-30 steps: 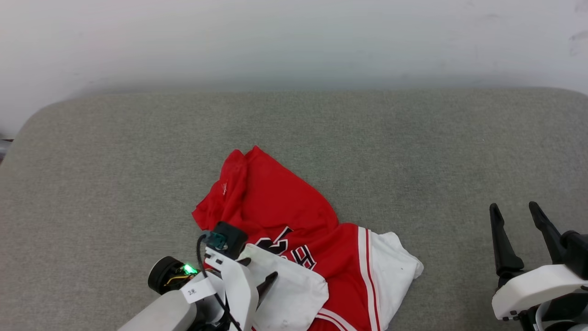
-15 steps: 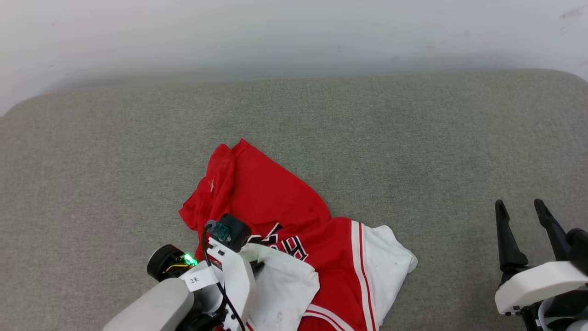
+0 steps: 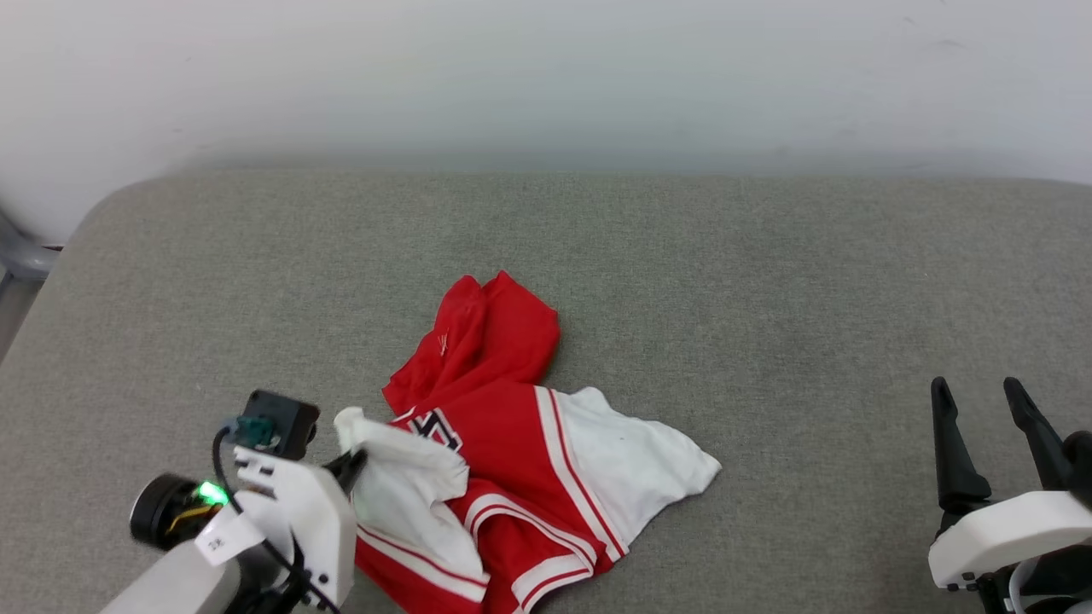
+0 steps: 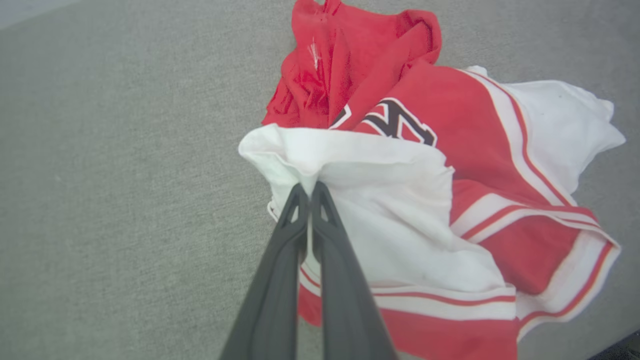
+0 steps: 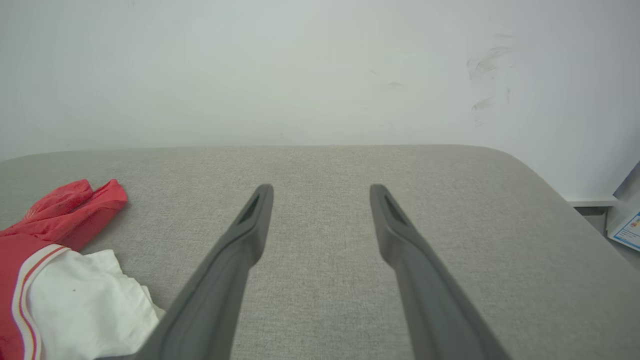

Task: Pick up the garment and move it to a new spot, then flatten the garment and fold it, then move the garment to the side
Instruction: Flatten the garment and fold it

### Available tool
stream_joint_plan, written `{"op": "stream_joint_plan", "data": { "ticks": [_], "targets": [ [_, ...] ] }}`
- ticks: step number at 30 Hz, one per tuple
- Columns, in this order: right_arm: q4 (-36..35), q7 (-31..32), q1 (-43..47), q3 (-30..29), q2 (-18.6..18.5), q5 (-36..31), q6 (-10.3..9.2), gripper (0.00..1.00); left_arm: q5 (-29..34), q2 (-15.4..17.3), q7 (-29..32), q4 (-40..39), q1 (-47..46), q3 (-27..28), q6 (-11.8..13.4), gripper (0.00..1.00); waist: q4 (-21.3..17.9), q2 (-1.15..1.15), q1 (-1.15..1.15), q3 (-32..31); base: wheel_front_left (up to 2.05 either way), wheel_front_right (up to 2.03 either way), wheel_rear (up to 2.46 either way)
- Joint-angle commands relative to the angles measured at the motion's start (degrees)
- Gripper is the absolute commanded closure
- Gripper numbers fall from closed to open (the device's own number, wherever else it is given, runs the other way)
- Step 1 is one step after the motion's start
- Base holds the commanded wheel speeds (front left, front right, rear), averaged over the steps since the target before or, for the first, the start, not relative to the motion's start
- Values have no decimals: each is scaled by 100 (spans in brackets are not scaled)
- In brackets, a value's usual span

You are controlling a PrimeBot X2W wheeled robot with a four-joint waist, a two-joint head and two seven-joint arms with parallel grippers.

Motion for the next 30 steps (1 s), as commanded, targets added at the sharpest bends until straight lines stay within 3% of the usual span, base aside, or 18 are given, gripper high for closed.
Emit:
{"op": "stream_joint_plan", "data": {
  "ticks": [1,4,9,10,11,15,30],
  "targets": [
    [-10,-11,27,-2,-1,18,-4,0,-44,26,-17,-3,157,24,40,100,15,0,0,-2,0,0,0],
    [-34,-4,28,2,-2,16,-4,0,-349,118,-69,86,625,145,155,100,50,0,0,18,0,0,0],
    [-70,16,6,33,-2,2,-4,0,-797,-57,-259,489,1193,250,105,100,73,0,0,75,0,0,0],
    [-75,24,1,41,-1,-6,-4,0,-837,-116,-323,573,1226,256,77,70,78,0,0,79,0,0,0],
    [-79,26,1,39,-1,-19,-4,0,-849,-167,-404,622,1236,266,42,0,84,0,0,79,0,0,0],
    [-103,75,31,43,-1,-47,-4,0,-746,-374,-860,774,1112,346,67,0,112,0,0,47,0,0,0],
    [-110,193,181,87,-1,-99,-4,0,246,-712,-2847,264,765,682,711,0,78,0,0,-197,0,0,0]
  ]
}}
